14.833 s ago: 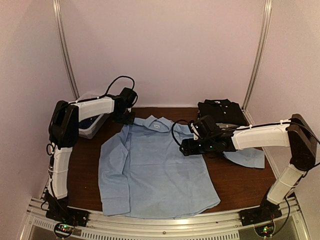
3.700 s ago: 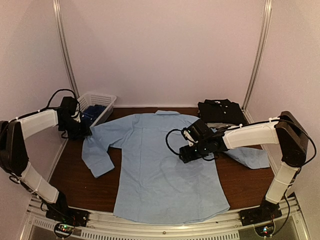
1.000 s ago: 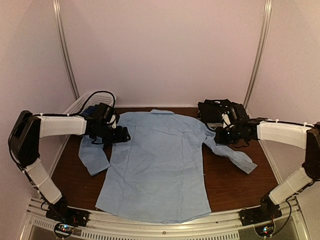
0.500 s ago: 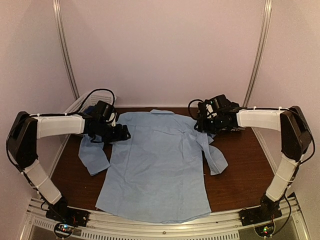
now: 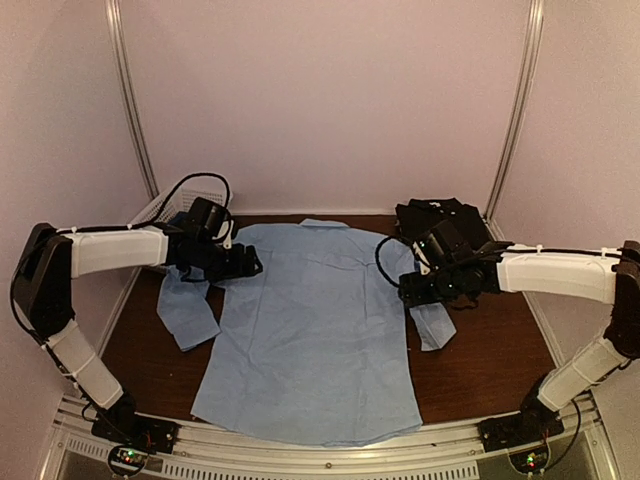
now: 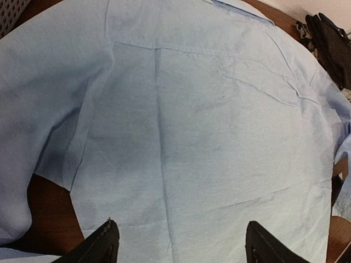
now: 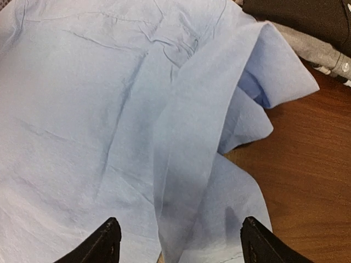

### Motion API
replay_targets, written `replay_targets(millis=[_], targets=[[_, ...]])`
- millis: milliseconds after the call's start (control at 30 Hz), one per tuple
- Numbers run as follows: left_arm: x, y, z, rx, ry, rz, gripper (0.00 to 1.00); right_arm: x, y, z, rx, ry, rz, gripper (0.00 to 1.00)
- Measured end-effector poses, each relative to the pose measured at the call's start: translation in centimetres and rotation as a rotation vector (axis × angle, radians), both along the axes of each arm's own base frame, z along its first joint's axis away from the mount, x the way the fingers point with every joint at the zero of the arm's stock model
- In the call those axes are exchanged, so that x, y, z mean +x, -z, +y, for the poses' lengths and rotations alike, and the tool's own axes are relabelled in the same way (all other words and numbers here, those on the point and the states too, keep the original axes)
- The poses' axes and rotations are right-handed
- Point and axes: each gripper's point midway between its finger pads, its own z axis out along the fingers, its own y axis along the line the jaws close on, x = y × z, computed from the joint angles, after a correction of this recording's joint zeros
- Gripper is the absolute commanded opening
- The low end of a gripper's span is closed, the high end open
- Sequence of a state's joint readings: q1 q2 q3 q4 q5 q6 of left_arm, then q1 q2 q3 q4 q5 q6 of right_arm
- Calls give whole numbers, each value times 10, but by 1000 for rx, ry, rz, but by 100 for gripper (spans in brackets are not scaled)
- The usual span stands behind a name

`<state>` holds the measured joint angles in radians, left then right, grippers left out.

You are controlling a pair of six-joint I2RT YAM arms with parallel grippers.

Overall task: Fold and stack the long sleeve shirts
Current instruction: Pick up the sleeve from the center of the board.

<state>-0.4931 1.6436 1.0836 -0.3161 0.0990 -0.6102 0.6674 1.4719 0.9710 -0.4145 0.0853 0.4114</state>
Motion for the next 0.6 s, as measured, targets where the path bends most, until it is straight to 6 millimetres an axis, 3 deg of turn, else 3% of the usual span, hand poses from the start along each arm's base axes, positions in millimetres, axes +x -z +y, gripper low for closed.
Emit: replay_targets(millis=[233,367,400,533,600], targets=[[5,-11,-6,-21,10,-21,81,-40,25,-10,-96,-4,56,69],[5,-13,-10,-32,20,-28,82,-62,53,-24,-149,-3,126,62],[5,-15,-12,-39,25,-34,82,-66,60,-28,-162,1,144,57],[3,-31,-24,-71,52,-77,82,-69,64,-31,-181,1,160,15],[2,-43,-31,-92,69,-113,82,-65,59,-28,-185,-4,155,4]])
